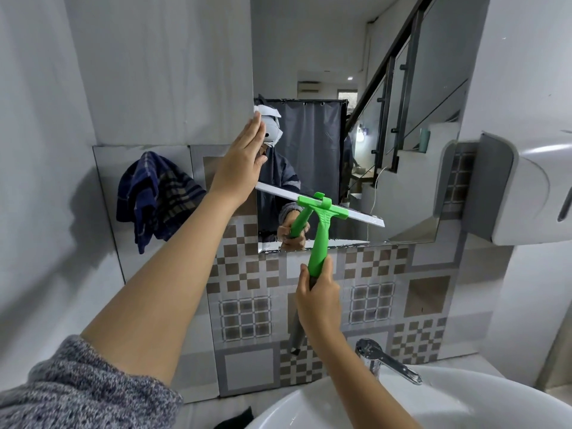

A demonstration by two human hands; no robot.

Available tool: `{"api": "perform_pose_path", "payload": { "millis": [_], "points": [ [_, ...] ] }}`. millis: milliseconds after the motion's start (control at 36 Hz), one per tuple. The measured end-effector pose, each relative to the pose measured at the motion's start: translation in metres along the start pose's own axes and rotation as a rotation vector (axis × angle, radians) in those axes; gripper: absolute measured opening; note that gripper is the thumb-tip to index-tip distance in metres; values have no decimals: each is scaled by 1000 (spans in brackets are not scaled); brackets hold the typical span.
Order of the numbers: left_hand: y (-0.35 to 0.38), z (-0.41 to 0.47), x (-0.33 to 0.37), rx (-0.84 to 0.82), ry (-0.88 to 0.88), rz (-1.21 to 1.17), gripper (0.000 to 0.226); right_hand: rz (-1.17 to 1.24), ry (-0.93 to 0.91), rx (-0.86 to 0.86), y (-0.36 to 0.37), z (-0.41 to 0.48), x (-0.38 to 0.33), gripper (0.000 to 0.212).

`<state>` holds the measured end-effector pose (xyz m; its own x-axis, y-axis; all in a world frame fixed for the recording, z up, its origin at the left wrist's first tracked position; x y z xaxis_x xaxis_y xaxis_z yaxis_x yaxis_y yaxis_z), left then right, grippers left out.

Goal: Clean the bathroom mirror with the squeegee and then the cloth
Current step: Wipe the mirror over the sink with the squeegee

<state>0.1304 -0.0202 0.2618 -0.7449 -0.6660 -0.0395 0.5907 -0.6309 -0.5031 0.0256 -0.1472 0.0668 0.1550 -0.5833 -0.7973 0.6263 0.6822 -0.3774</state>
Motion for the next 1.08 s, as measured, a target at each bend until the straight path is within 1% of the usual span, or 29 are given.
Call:
{"api": "perform_pose_path", "payload": {
  "millis": [83, 222, 306, 583, 778, 833, 889, 972, 1083],
  "points": [
    [4, -5, 2, 24, -10, -2, 60, -38, -21, 0, -5, -1, 2, 30],
    [10, -11, 5, 33, -33, 7, 58, -131, -41, -11, -14, -3, 6, 44],
    [13, -16, 6, 22, -64, 19, 60, -180, -59, -25, -21, -4, 6, 45],
    [24, -32, 18, 37, -189, -4, 65, -364, -215, -52, -60, 8, 11, 47],
    [34, -46, 27, 73, -263, -2, 62, -432, -442, -2, -83, 28, 20, 46],
    [37, -50, 30, 90, -307, -9, 61, -450, -495, -11, -88, 34, 22, 46],
    [40, -54, 32, 105, -353, -20, 61, -485, -542, -22, -94, 40, 24, 47],
    [45, -57, 36, 108, -415, -22, 59, -557, -598, 5, -104, 48, 26, 49],
    [51, -59, 39, 152, -480, -13, 58, -617, -667, 37, -115, 57, 30, 48]
  ]
}}
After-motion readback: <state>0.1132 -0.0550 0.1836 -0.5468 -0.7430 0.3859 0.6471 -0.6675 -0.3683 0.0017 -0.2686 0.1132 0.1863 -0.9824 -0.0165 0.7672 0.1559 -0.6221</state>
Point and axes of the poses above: each hand's wrist, its own z-axis towards the middle knuckle, its own y-axis out of the palm, x = y × z, the point moved 2 cm from there along z, towards the middle knuckle, and after that the axes turned 4 degrees about -x, right-handed, at the moved point
